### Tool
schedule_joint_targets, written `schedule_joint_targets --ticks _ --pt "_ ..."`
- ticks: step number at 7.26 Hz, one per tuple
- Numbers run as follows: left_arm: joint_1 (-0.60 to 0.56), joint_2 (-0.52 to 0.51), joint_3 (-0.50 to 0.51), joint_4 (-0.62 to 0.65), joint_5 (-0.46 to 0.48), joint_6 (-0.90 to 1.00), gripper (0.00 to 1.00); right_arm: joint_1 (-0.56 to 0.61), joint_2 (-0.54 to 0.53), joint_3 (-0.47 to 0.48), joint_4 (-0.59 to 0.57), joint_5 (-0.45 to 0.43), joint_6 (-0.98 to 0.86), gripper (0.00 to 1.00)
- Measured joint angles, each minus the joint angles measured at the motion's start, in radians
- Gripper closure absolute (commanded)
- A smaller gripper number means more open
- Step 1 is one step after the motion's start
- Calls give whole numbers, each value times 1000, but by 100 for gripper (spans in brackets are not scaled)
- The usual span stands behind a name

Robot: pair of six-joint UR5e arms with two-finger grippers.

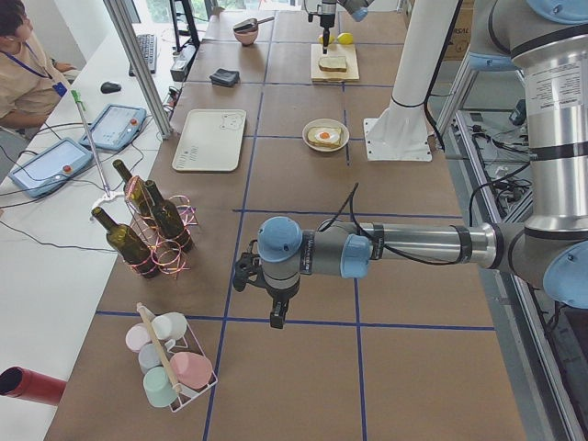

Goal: Make sandwich and place on tray
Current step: 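Lower the right gripper onto the bread slice on the cutting board and grasp it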

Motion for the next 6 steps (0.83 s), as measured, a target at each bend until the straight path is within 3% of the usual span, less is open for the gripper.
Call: schedule_joint_targets --ticks 4,5,6 --pt "0 1 0 1 0 0 0 -82 -10 -1 1 -71 3 45" --pt "0 1 0 1 0 0 0 -96 -9 0 1 -89 2 69" --pt "0 1 0 1 0 0 0 -105 -8 0 1 -101 2 100"
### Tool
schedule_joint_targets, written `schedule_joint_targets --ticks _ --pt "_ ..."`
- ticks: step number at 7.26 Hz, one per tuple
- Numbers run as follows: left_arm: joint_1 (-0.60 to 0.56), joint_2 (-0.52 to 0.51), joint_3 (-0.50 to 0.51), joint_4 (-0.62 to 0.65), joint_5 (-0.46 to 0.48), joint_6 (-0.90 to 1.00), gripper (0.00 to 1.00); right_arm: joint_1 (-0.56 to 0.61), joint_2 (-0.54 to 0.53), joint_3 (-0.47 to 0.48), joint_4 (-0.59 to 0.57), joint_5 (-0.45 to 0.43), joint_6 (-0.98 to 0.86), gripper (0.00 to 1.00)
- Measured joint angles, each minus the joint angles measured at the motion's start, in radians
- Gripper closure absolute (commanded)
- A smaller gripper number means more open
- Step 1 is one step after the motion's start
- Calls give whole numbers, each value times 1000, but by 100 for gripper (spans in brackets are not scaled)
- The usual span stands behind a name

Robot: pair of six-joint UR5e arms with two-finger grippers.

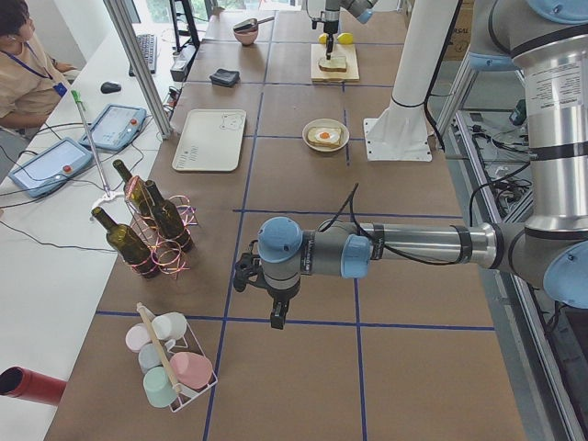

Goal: Make sandwich and place on tray
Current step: 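Lower the right gripper onto the bread slice on the cutting board and grasp it, then lift the bread slice with the right gripper and carry it over the egg toast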

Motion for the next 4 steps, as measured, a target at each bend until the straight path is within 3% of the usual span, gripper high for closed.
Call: schedule_joint_targets --ticks 4 --pt "0 1 0 0 0 0 0 -4 1 8 2 -5 -9 100"
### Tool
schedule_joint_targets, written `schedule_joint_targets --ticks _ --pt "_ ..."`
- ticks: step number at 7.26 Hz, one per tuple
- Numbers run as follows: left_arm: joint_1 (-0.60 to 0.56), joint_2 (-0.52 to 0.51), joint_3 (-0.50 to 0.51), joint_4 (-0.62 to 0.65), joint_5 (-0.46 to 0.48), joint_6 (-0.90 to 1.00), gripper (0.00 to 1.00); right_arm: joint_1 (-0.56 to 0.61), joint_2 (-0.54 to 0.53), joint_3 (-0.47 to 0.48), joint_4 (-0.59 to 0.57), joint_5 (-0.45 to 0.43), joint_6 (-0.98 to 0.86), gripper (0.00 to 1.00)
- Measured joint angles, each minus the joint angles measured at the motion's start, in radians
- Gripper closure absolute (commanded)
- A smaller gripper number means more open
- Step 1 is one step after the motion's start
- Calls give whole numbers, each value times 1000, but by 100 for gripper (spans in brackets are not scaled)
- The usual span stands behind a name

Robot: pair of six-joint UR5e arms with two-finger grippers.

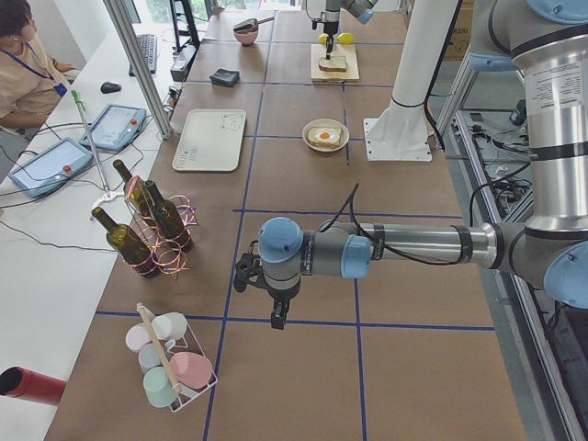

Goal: Make sandwich and place on tray
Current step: 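Lift the bread slice with the right gripper and carry it over the egg toast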

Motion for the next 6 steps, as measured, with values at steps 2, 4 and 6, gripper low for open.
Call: schedule_joint_targets --ticks 2,4,6 --pt "0 0 0 -1 -1 0 0 4 -2 19 1 13 -2 100" --pt "0 -1 -1 -2 -2 1 0 53 -3 72 2 95 6 100" --pt "0 -1 -1 -3 -2 1 0 168 20 131 -7 239 22 100"
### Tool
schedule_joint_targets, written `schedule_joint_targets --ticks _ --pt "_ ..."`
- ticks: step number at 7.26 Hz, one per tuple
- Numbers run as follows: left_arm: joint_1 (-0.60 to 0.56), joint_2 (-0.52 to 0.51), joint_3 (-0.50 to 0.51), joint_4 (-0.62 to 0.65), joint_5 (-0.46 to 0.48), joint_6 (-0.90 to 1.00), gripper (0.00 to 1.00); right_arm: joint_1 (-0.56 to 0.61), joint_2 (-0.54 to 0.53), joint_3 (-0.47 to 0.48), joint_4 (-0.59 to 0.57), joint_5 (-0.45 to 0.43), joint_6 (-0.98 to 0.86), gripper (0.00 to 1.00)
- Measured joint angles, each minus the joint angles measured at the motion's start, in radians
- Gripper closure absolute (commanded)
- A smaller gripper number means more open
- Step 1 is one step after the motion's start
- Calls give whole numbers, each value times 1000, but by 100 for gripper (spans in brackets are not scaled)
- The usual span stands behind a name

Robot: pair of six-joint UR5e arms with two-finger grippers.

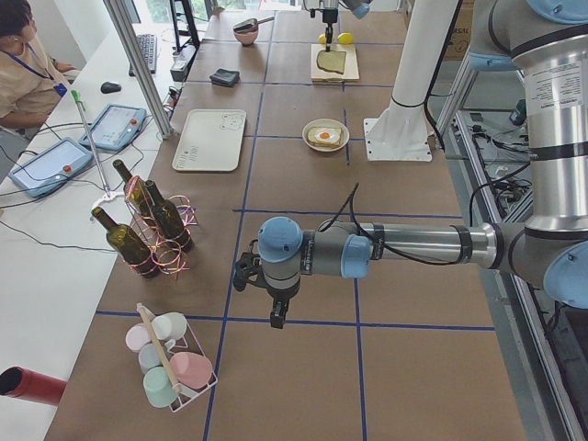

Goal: Make sandwich and place on tray
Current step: 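Lift the bread slice with the right gripper and carry it over the egg toast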

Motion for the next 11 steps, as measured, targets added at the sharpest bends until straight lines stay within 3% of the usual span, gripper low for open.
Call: schedule_joint_targets --ticks 2,5,6,8,11 --pt "0 0 0 0 0 0 0 46 120 30 -23 58 116 100" --pt "0 0 4 -2 0 0 0 -28 435 27 -213 49 242 100" --pt "0 -1 7 -4 0 0 0 -92 535 22 -271 2 298 100" --pt "0 -1 11 -6 0 0 0 -271 668 -12 -308 -203 372 100" --pt "0 -2 19 -8 -2 0 0 -420 816 -157 -309 -379 386 100"
